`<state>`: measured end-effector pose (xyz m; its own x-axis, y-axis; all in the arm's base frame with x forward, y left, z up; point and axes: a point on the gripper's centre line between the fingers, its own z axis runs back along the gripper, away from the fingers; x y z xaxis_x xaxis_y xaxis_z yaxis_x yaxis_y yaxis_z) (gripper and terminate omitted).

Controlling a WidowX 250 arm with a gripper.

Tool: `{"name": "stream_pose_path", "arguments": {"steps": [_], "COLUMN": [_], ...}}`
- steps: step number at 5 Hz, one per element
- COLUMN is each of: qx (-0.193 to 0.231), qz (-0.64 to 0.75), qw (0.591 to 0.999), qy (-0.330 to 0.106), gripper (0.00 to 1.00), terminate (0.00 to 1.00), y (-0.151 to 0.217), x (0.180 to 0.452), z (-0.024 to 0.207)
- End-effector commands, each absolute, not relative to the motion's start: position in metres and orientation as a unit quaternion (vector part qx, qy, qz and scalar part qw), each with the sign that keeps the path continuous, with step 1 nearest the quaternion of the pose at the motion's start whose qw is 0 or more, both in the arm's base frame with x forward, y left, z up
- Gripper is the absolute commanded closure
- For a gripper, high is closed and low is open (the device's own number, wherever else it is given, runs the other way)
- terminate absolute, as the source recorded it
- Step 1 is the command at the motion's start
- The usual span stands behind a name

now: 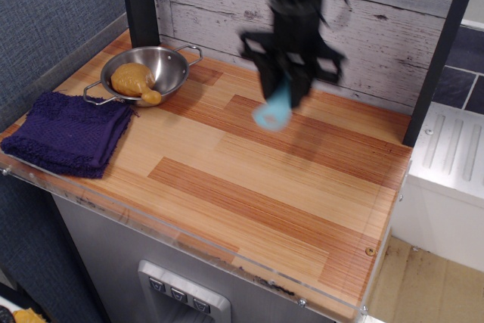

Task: Put the blue brush onto the purple cloth

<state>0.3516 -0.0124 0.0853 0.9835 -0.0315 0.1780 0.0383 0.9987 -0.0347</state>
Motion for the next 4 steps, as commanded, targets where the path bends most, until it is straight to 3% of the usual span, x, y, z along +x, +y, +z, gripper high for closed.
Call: {"name": "stream_pose_path", "arguments": {"steps": [1, 2, 3, 4], "qx": [-0.026, -0.005, 0.065, 0.084], "qz": [-0.011, -0.021, -0.017, -0.007], "qw": [0.995, 0.997, 0.996, 0.995], "qy": [-0.097, -0.079, -0.057, -0.048], "gripper": [1.00, 1.00, 1.00, 1.00], "terminate": [0.00, 0.00, 0.00, 0.00], "y": [0.071, 0.115, 0.148, 0.172], "x": [0.301, 0.278, 0.255, 0.249], "z": [0.126, 0.112, 0.099, 0.092]}}
